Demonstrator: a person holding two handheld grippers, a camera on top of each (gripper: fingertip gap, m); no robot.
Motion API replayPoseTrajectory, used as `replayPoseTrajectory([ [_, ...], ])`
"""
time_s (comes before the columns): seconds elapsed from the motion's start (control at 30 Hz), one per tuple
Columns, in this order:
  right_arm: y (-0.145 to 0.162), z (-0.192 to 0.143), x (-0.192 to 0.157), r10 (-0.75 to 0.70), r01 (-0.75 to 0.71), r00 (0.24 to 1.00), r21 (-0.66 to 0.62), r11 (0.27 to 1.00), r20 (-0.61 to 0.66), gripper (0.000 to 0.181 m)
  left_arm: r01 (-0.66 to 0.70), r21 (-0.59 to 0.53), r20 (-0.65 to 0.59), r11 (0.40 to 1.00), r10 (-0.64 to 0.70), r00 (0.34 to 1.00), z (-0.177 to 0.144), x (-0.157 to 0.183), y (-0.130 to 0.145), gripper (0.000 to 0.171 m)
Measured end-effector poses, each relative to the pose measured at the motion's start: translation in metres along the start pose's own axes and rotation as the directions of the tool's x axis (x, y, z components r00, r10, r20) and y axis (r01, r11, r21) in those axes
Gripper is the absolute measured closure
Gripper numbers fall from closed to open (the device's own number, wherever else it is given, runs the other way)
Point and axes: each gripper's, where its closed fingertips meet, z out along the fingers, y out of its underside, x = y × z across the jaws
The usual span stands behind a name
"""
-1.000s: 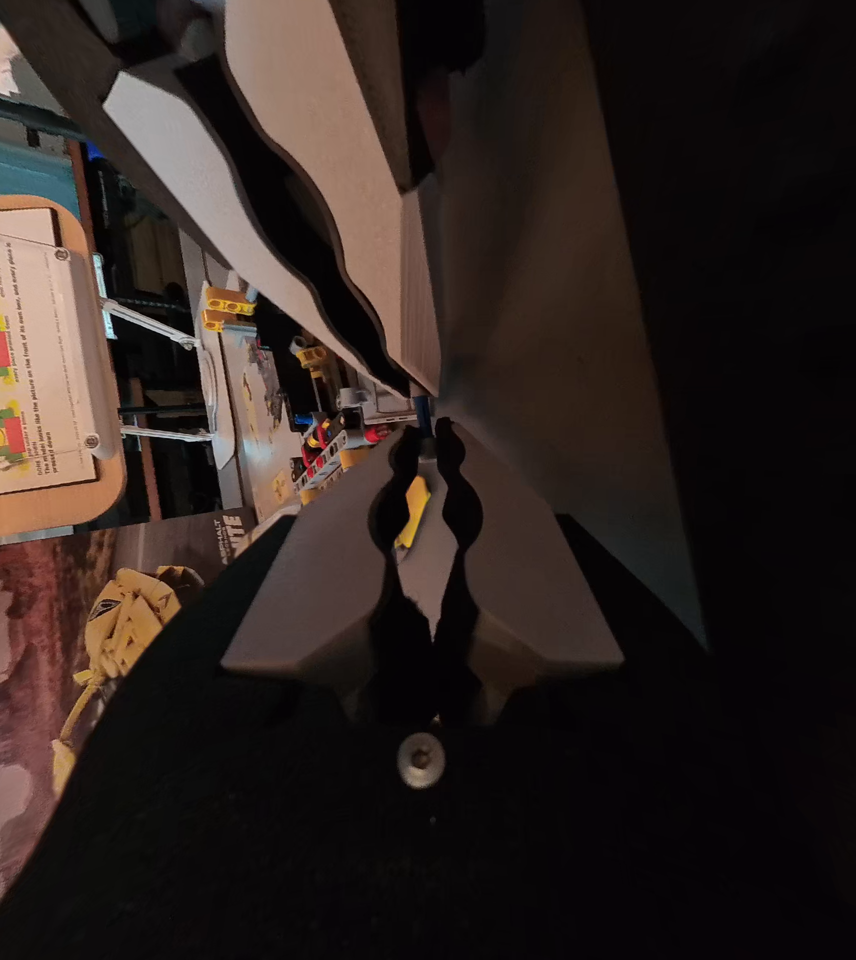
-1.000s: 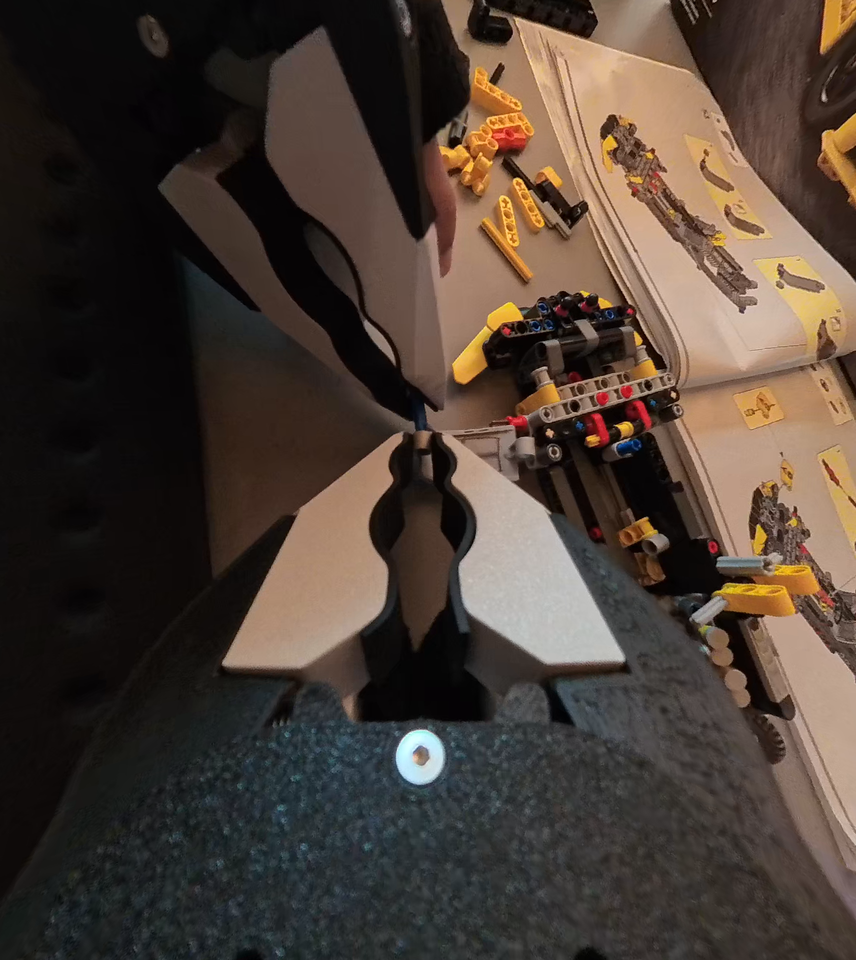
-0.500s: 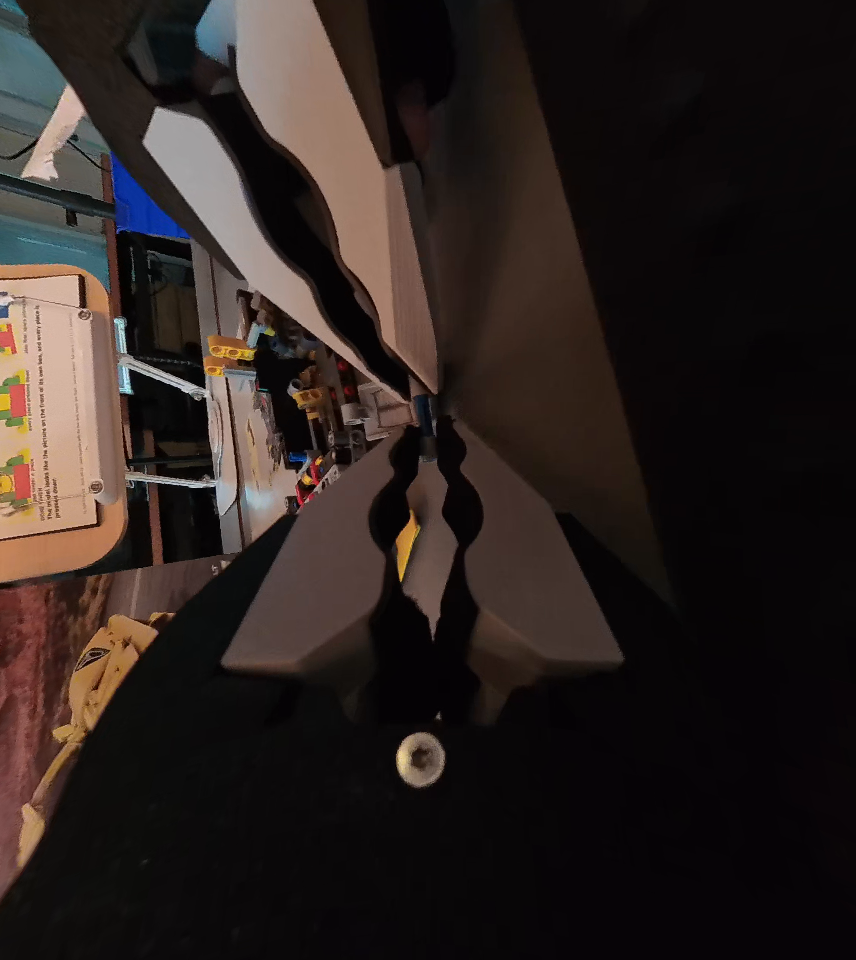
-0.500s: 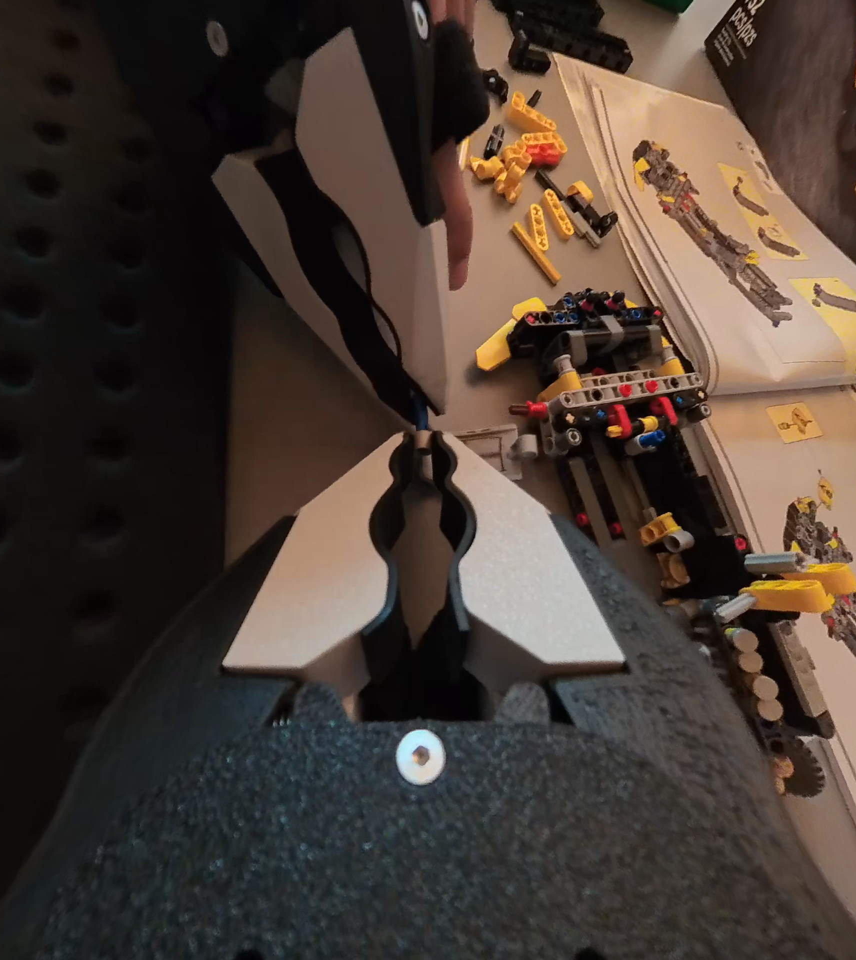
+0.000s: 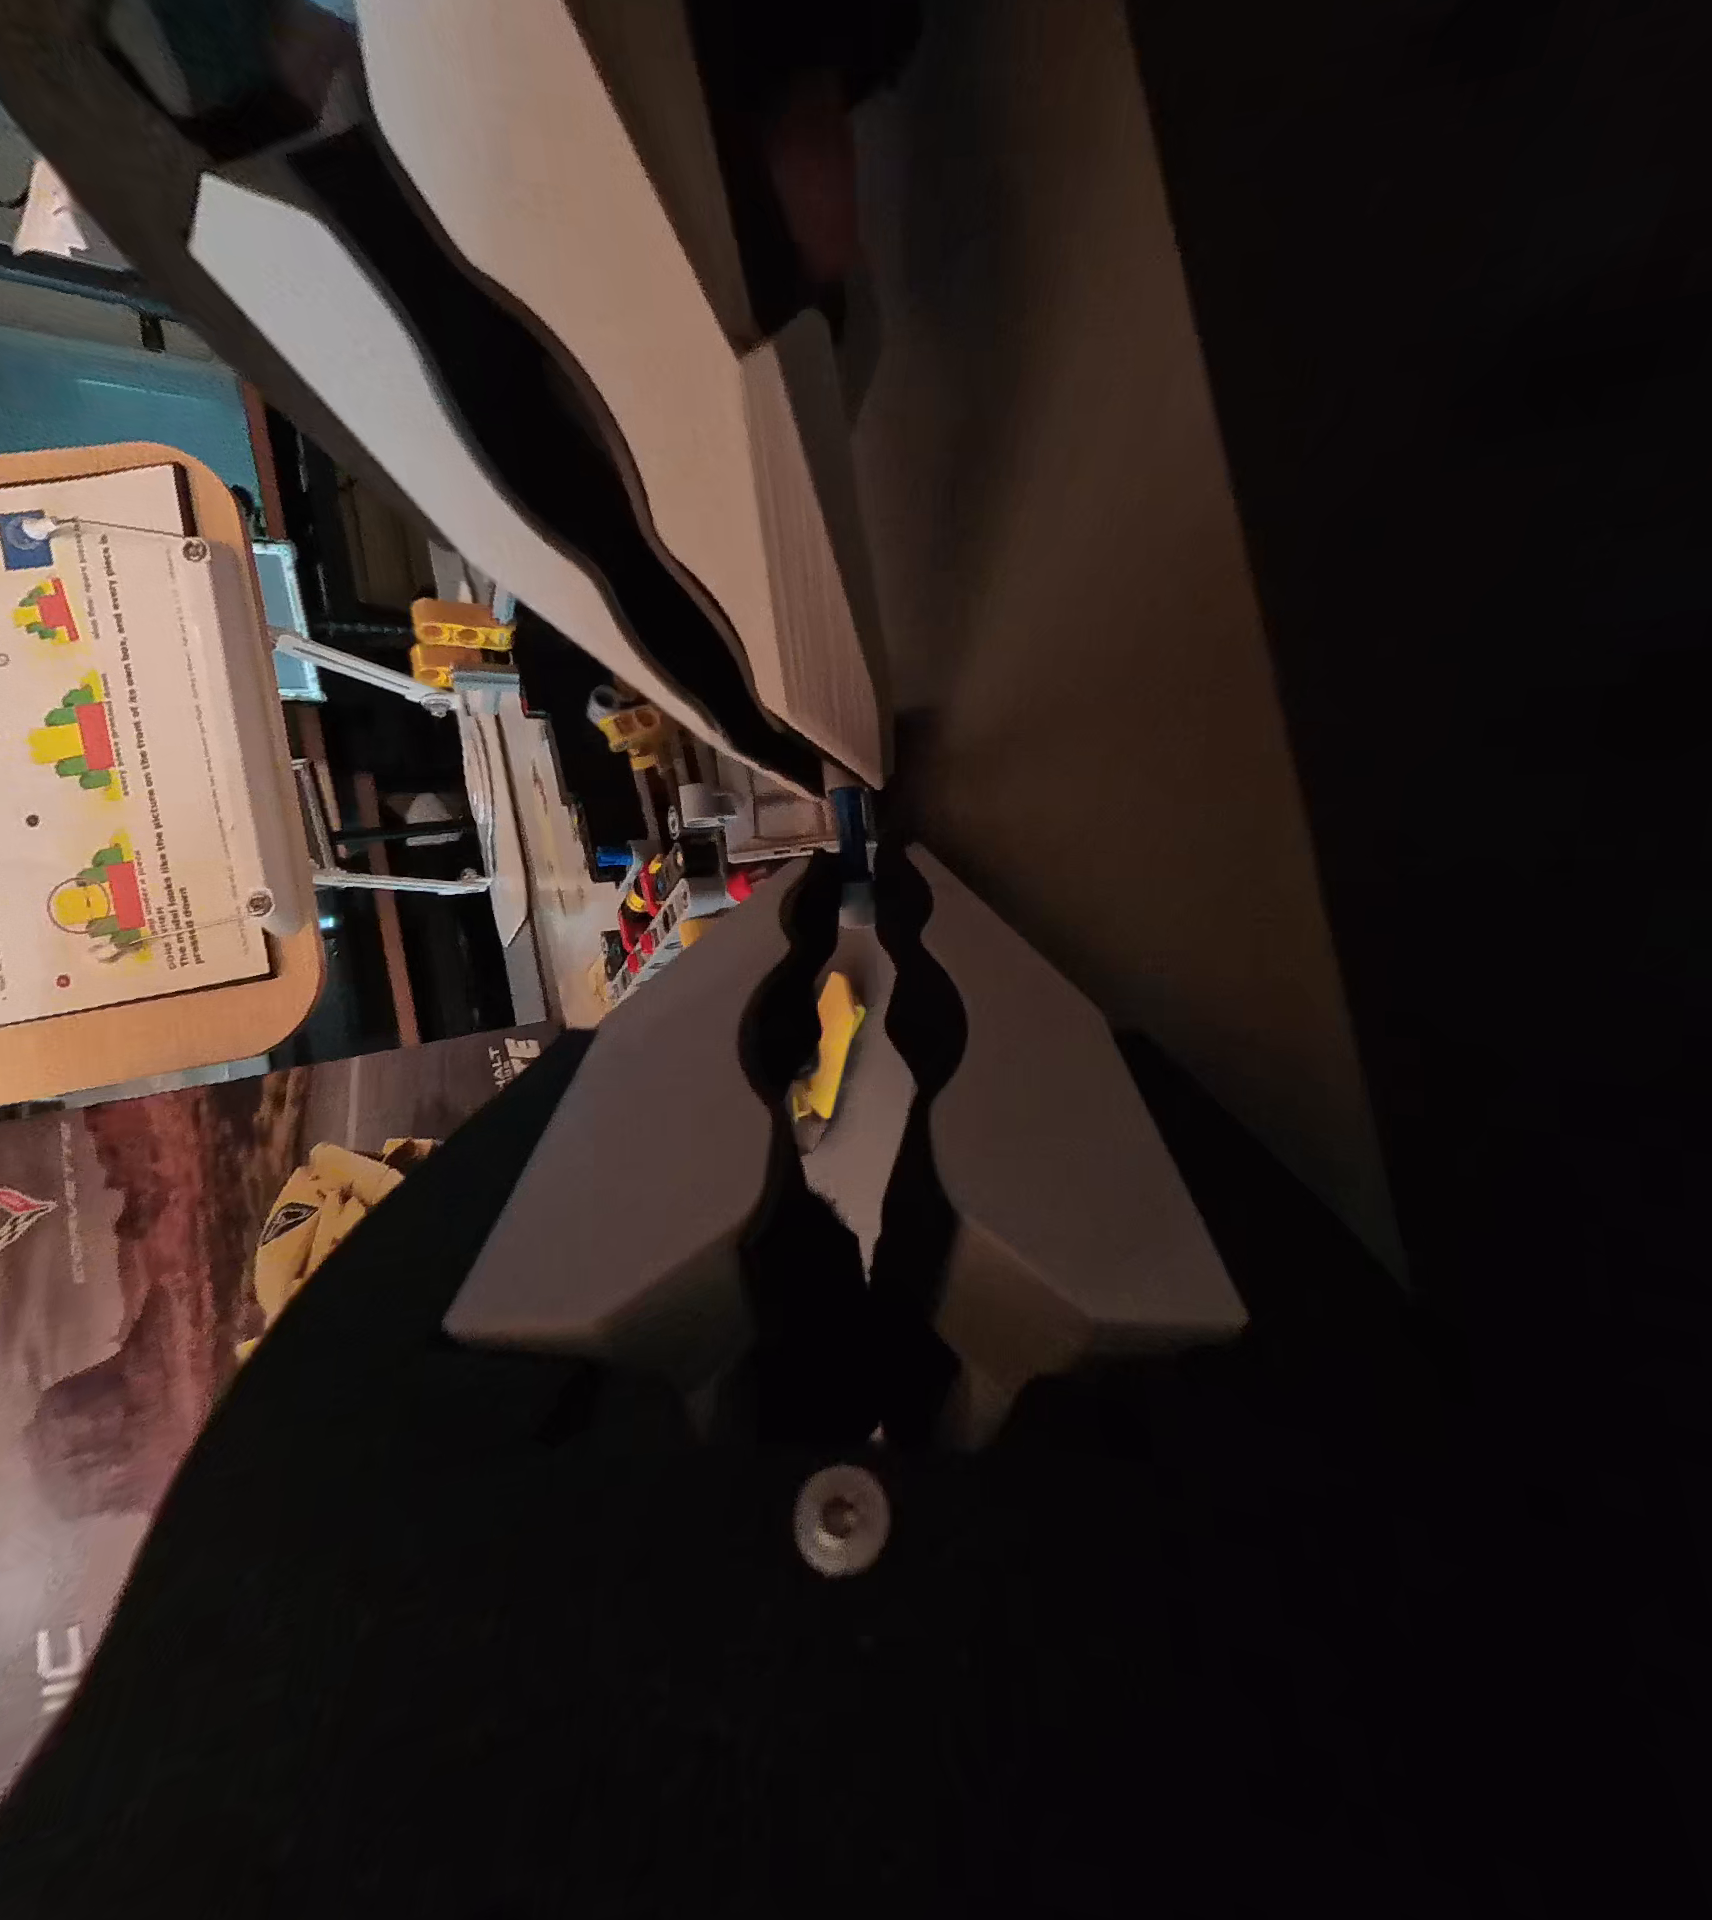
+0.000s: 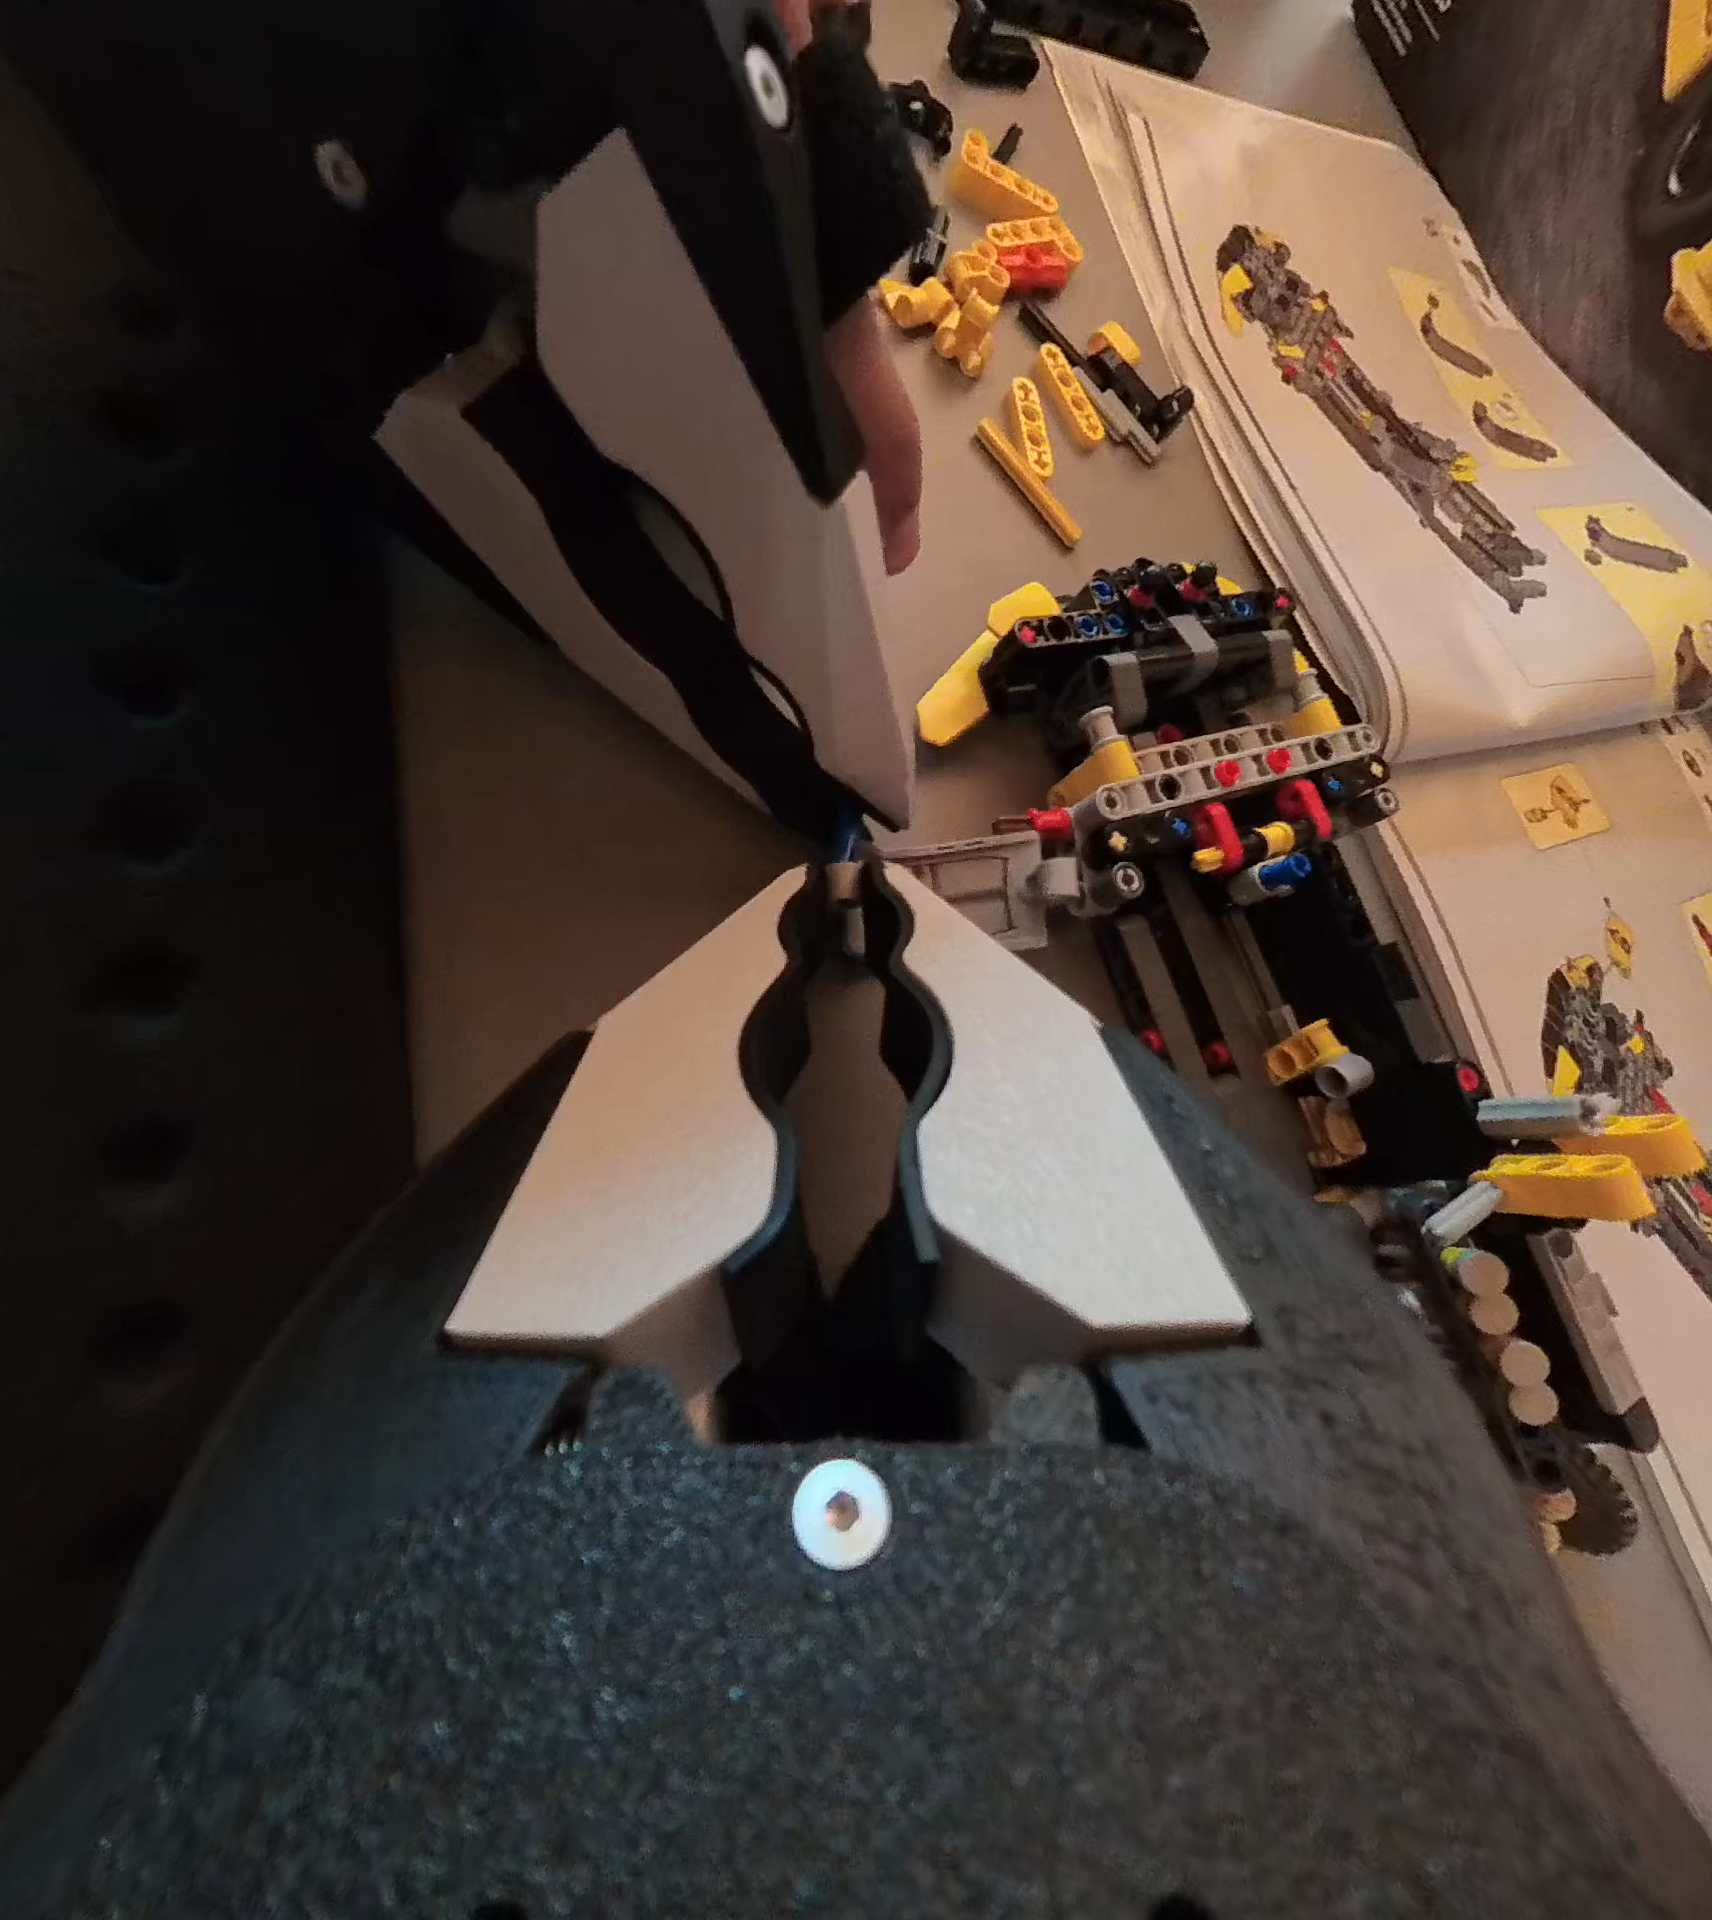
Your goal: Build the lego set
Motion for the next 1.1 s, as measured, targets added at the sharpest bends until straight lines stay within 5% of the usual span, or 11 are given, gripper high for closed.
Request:
replayPoseTrajectory([
  [0.47,-0.009,-0.001,0.014,0.250,-0.250,0.968,0.021,0.968,0.019,0.175,-0.068,-0.138,0.118,0.988,0.085,0.989,0.000,-0.017,0.011,0.168],
  [0.9,-0.010,0.003,0.019,0.219,-0.221,0.972,-0.022,0.975,-0.081,0.175,-0.105,-0.214,0.136,0.971,0.137,0.981,0.001,-0.021,0.016,0.168],
  [1.1,-0.016,0.001,0.022,0.391,-0.391,0.916,0.019,0.920,-0.083,0.174,-0.139,-0.241,0.186,0.961,0.186,0.965,-0.004,-0.029,0.018,0.168],
])
